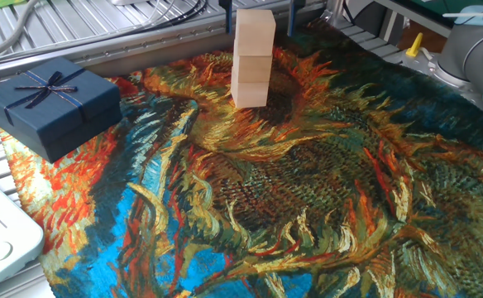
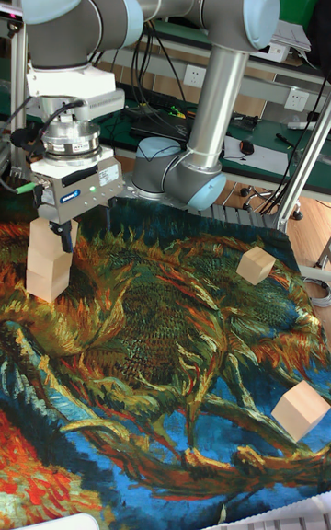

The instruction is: Stack the blocks in a vertical line of five

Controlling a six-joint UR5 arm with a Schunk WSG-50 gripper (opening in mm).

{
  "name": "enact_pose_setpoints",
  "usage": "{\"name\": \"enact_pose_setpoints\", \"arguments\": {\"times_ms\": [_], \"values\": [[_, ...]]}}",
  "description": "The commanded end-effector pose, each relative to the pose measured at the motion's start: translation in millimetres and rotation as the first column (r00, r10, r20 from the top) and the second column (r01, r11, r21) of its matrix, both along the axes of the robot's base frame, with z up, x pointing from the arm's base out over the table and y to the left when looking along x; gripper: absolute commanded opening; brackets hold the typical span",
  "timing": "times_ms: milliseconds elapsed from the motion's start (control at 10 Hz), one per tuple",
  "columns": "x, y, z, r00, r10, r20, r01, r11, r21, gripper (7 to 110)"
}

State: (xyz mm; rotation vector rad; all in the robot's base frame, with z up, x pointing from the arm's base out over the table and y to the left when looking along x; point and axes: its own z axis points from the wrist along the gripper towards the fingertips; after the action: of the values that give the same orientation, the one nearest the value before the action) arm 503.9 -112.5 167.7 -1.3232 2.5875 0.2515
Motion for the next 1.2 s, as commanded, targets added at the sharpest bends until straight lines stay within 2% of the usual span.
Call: {"name": "enact_pose_setpoints", "arguments": {"times_ms": [0, 200, 400, 700, 1100], "values": [[14.2, 15, 8.6, 0.998, -0.033, 0.05, 0.03, 0.997, 0.072, 88], [15.4, 9, 6.8, 0.998, -0.042, 0.052, 0.04, 0.998, 0.048, 88], [15.8, 7, 6.5, 0.998, -0.044, 0.054, 0.042, 0.998, 0.042, 88], [14.7, -7, 2.4, 0.997, -0.069, 0.045, 0.07, 0.997, -0.014, 88], [18.4, -4, 3.8, 0.996, -0.061, 0.062, 0.062, 0.998, -0.003, 88]]}}
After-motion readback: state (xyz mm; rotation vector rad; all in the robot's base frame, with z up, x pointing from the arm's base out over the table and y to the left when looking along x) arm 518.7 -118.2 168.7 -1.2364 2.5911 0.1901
